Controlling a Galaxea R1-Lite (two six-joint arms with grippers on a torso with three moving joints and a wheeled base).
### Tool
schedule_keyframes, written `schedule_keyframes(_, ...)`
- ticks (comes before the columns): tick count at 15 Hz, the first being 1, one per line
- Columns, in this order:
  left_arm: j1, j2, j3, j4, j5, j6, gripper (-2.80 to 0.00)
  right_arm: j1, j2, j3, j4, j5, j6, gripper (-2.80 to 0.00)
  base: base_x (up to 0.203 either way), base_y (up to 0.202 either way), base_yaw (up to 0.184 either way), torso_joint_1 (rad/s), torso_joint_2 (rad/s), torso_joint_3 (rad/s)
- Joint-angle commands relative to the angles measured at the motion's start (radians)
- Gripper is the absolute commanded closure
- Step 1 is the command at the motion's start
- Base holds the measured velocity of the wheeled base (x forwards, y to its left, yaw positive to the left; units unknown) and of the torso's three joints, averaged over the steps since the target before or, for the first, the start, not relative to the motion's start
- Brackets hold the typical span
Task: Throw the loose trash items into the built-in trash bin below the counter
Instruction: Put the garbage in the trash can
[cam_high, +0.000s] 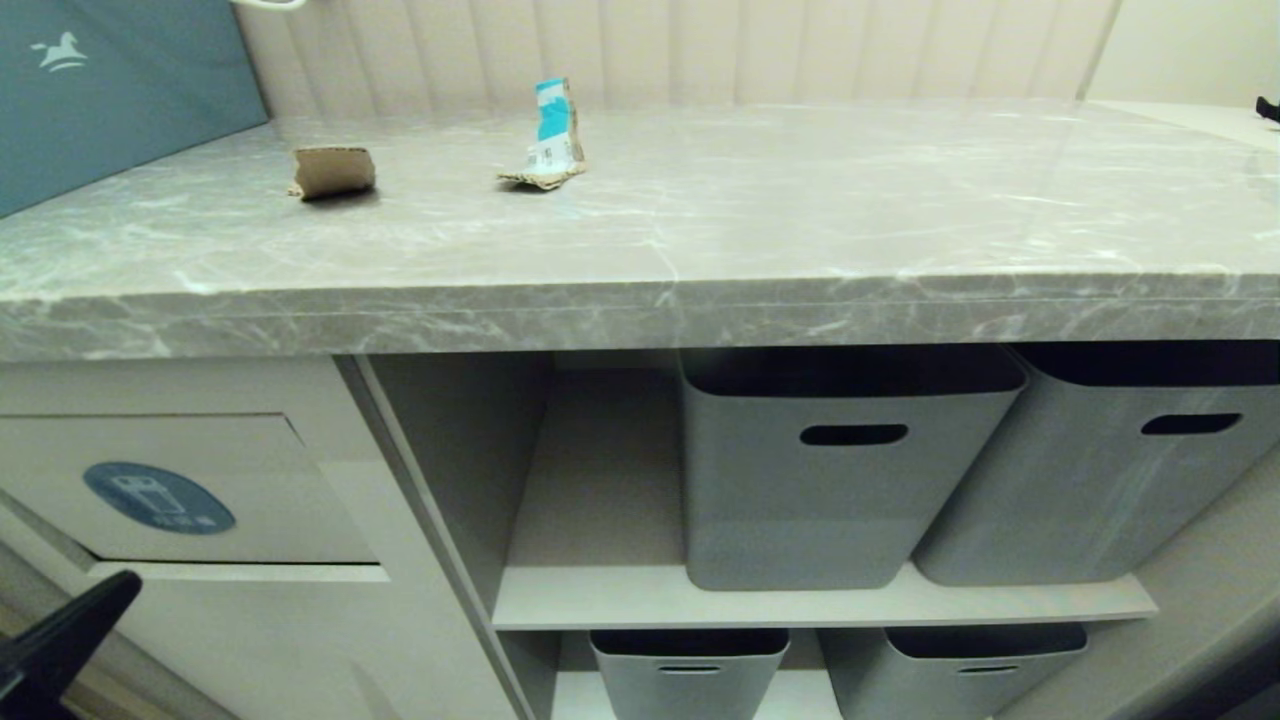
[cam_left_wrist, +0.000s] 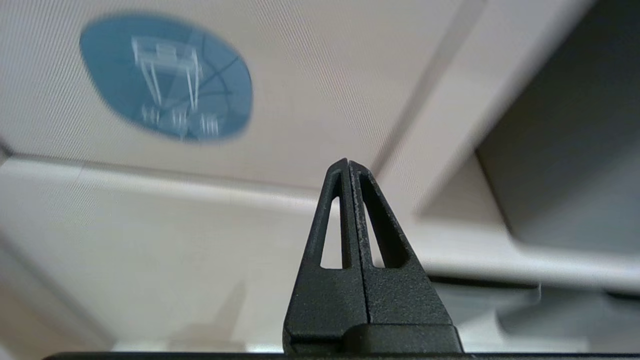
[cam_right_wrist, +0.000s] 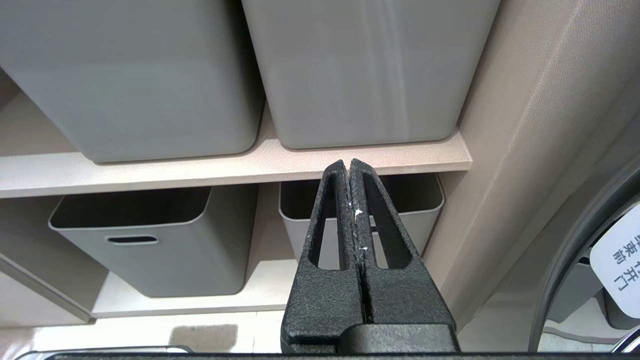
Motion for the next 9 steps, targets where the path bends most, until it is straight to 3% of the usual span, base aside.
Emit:
schedule_keyframes(1, -0.002, -0.27, -0.023, 0.267, -0.007, 0.022, 0.0, 0.0, 0.0, 0.002, 0.0, -0.001, 0.001, 0.0, 0.0, 0.0, 0.0, 0.0, 0.0, 0.0)
schedule_keyframes(6, -0.035, -0.714, 0.033, 0.636, 0.011, 0.152, 0.0, 0.0, 0.0, 0.0, -0.001, -0.001, 0.001, 0.0, 0.0, 0.0, 0.0, 0.0, 0.0, 0.0)
schedule_keyframes(9, -0.044, -0.751, 0.053, 0.692, 0.081, 0.108, 0.0, 0.0, 0.0, 0.002, -0.001, -0.001, 0.001, 0.0, 0.0, 0.0, 0.0, 0.0, 0.0, 0.0)
